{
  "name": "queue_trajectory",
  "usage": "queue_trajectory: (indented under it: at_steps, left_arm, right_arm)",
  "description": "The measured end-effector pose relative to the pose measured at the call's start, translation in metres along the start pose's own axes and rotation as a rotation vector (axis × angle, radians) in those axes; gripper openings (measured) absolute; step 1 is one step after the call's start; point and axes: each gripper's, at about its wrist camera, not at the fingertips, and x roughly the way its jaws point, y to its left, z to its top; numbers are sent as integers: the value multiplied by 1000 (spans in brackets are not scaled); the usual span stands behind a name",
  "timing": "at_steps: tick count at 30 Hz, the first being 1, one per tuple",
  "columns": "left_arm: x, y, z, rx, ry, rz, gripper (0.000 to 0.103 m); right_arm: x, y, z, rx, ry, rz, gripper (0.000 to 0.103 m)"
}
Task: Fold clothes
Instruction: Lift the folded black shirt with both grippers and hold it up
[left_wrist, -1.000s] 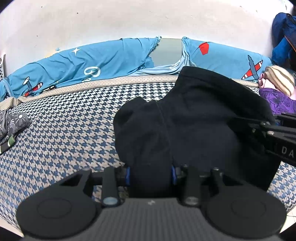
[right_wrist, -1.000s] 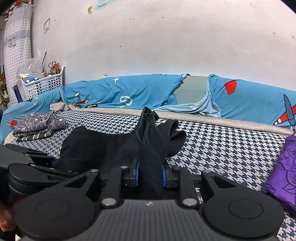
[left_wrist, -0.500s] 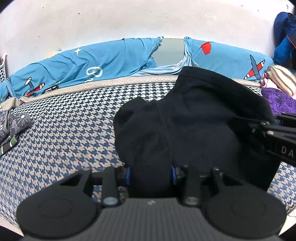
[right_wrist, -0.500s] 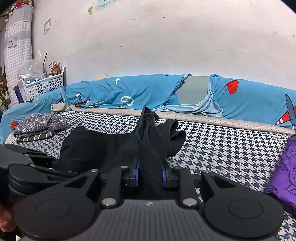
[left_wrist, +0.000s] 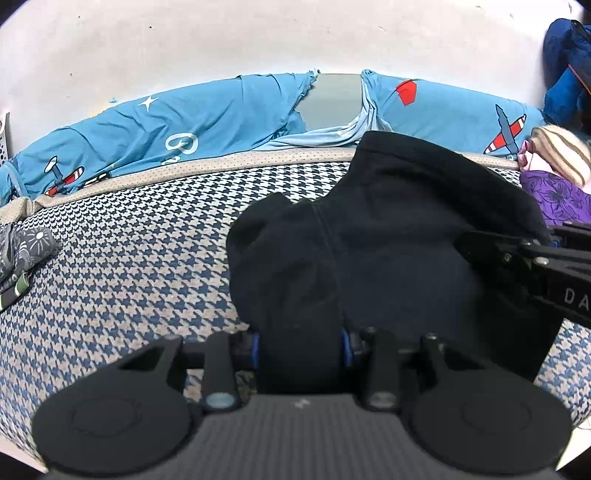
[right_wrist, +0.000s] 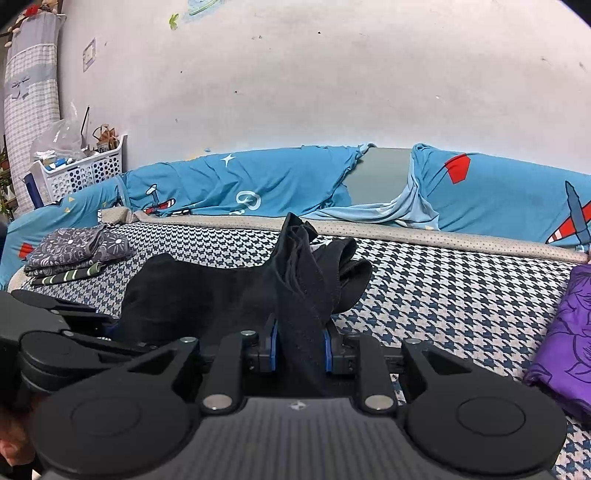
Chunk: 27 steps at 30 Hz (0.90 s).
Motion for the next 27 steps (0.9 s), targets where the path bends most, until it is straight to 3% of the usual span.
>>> queue_trajectory:
  at_steps: [27]
  left_arm:
    - [9,-23,5,44,-7,-28,34]
  right_arm:
    - [-17,-16,-5,51,-6,-49,22]
